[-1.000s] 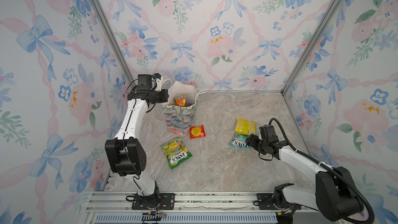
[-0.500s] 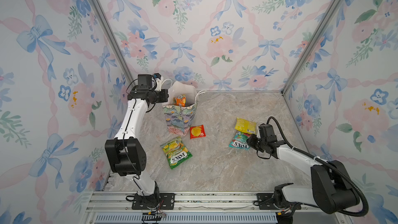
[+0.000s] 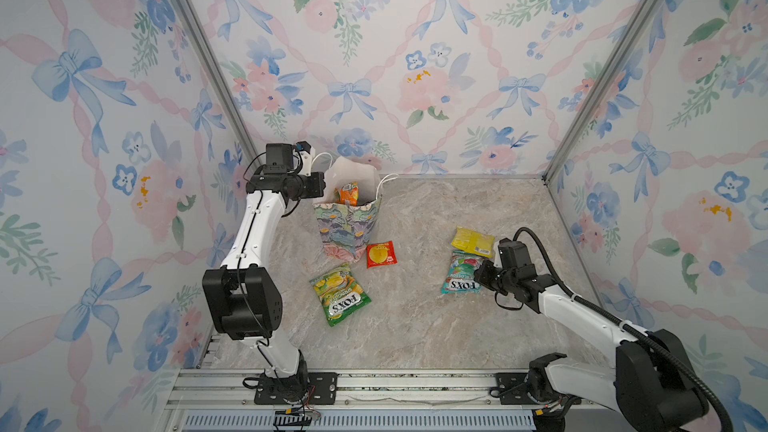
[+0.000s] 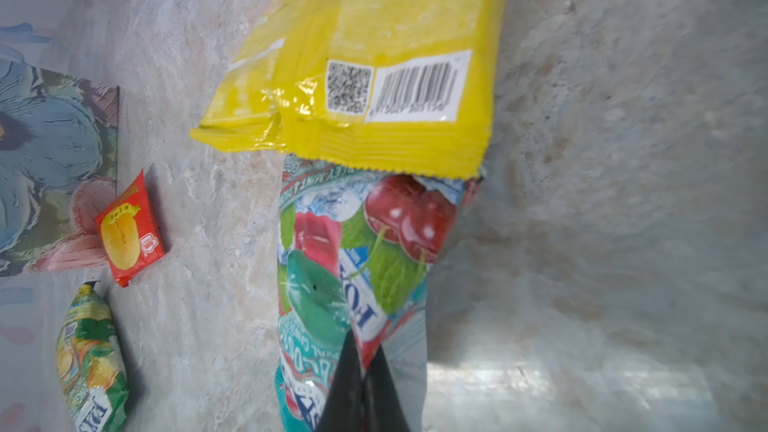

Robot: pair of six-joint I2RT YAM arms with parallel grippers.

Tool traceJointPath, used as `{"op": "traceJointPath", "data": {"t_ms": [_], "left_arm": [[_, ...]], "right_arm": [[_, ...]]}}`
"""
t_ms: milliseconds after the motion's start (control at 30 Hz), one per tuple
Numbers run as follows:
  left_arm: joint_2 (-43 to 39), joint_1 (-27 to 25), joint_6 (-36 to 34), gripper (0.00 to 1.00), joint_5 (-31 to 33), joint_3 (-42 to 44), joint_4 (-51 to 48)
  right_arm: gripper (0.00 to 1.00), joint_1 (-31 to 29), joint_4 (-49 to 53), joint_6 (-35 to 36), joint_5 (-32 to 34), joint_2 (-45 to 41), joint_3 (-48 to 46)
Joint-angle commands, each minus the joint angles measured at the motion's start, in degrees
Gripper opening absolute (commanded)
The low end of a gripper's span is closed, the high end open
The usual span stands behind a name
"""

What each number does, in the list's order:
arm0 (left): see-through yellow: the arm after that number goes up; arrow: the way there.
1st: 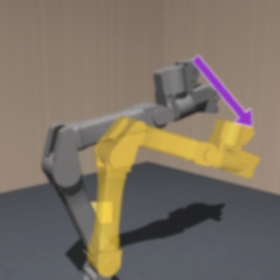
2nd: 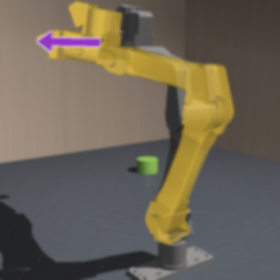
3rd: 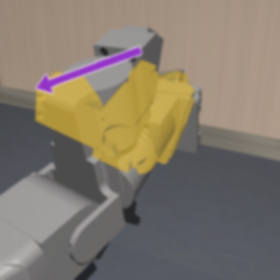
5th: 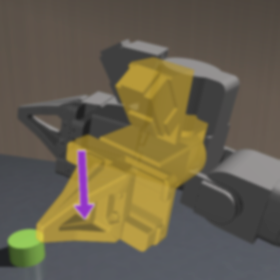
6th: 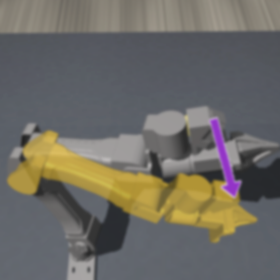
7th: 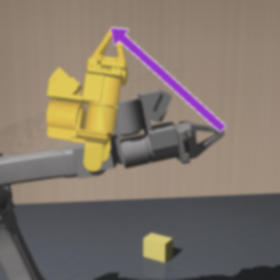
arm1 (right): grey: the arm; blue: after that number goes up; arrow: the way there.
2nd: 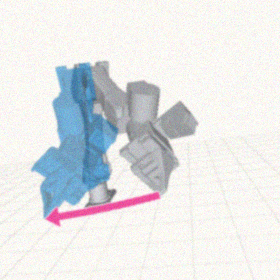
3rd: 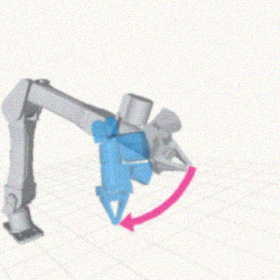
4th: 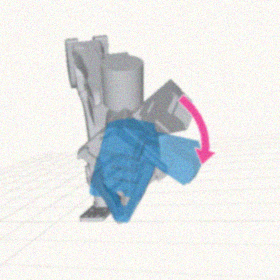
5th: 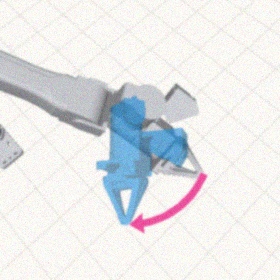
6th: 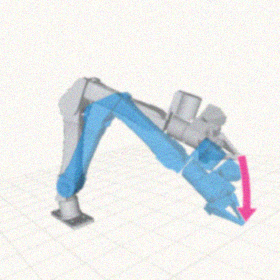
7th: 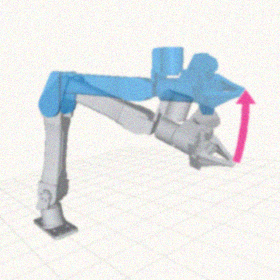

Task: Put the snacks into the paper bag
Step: 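Close the right gripper on the end of the teal bag, then lift the teal bag high with the right gripper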

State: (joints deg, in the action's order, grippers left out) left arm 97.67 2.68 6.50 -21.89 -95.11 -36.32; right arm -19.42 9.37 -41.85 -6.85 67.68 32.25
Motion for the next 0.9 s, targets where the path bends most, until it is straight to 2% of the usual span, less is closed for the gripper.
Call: {"op": "traceJointPath", "data": {"t_ms": [0,200,400,633,867], "left_arm": [[0.2,0.4,-0.4,0.00,-0.1,0.7,-0.6],[0.0,0.4,-0.4,0.00,-0.2,0.7,-0.6],[-0.1,0.5,-0.3,0.00,-0.5,0.7,-0.6],[0.0,0.4,-0.2,0.00,-0.6,0.7,-0.6],[0.0,0.5,-0.2,0.00,-0.8,0.6,-0.6]], "right_arm": [[0.00,-2.5,2.4,-3.0,1.5,-3.3,2.5],[0.00,-6.4,2.9,-5.9,2.7,-5.4,5.3],[0.00,-8.8,2.5,-6.1,3.3,-4.0,10.4],[0.00,-10.6,0.0,-4.1,3.3,1.8,19.8],[0.00,-11.6,-0.3,-0.5,2.0,10.9,33.6]]}}
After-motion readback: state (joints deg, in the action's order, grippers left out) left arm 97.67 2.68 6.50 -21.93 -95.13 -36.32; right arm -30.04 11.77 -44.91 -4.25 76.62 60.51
